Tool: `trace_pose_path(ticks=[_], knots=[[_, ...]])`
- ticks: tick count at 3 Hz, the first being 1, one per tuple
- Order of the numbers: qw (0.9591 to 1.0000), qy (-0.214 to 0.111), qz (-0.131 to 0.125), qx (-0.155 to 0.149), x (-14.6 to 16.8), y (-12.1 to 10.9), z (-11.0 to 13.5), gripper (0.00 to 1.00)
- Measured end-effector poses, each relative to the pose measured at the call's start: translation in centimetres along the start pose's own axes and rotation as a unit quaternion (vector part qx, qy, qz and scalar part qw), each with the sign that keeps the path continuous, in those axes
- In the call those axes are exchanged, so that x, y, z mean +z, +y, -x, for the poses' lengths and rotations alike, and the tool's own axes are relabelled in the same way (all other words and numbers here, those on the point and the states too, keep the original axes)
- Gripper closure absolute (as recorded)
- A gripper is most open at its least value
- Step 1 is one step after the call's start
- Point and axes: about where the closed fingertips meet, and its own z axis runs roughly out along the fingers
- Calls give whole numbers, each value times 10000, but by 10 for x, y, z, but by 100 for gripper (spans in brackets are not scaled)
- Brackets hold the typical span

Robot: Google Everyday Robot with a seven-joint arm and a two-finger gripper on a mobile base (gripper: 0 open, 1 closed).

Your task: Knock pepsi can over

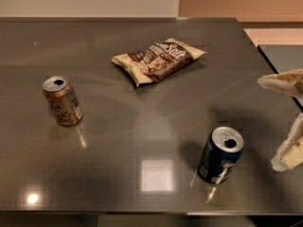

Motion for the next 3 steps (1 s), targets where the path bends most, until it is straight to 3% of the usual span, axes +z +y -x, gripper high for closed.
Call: trace_pose_path(ticks=[1, 2, 3], knots=[[9997, -250, 29, -45, 10, 11, -1, 0], [9978, -625, 86, -209, 43, 35, -2, 0], [9969, -720, 153, -263, 59, 45, 3, 0]])
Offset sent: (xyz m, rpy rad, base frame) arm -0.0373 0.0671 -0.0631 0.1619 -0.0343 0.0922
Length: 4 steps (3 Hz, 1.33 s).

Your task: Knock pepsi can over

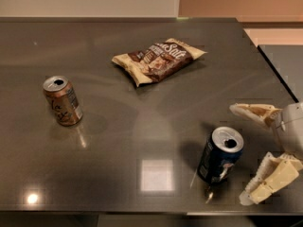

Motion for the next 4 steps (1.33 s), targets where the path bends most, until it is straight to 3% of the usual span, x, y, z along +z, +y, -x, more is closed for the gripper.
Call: trace_pose_path(ticks=[1, 2, 4], knots=[[9999, -83, 120, -44, 19, 8, 7, 0], [9996, -139, 211, -92, 31, 12, 12, 17], [9998, -119, 150, -15, 29, -6, 15, 62]])
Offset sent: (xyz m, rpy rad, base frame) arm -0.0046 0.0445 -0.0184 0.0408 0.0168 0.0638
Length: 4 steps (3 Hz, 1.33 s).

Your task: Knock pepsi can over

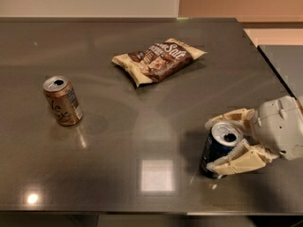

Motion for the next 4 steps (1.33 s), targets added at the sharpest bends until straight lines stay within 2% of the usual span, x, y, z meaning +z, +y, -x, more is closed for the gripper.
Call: trace_pose_path(ticks=[1, 2, 3, 4], knots=[[9991, 404, -67, 75, -15, -20, 4, 86], [9921, 1229, -137, 211, -35, -42, 6, 100], [9764, 2143, -60, 251, -41, -52, 6, 100], [9534, 3009, 35, 226, -43, -65, -11, 100]])
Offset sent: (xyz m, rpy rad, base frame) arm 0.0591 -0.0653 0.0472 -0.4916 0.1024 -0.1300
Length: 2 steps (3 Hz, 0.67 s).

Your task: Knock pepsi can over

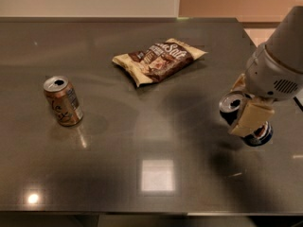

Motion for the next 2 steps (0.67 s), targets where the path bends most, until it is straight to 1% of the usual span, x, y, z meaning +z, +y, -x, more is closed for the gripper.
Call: trace_pose_path(ticks=[1, 2], knots=[[9970, 776, 43, -44, 15, -15, -18, 100], [9917, 1282, 0, -114, 25, -25, -25, 84]])
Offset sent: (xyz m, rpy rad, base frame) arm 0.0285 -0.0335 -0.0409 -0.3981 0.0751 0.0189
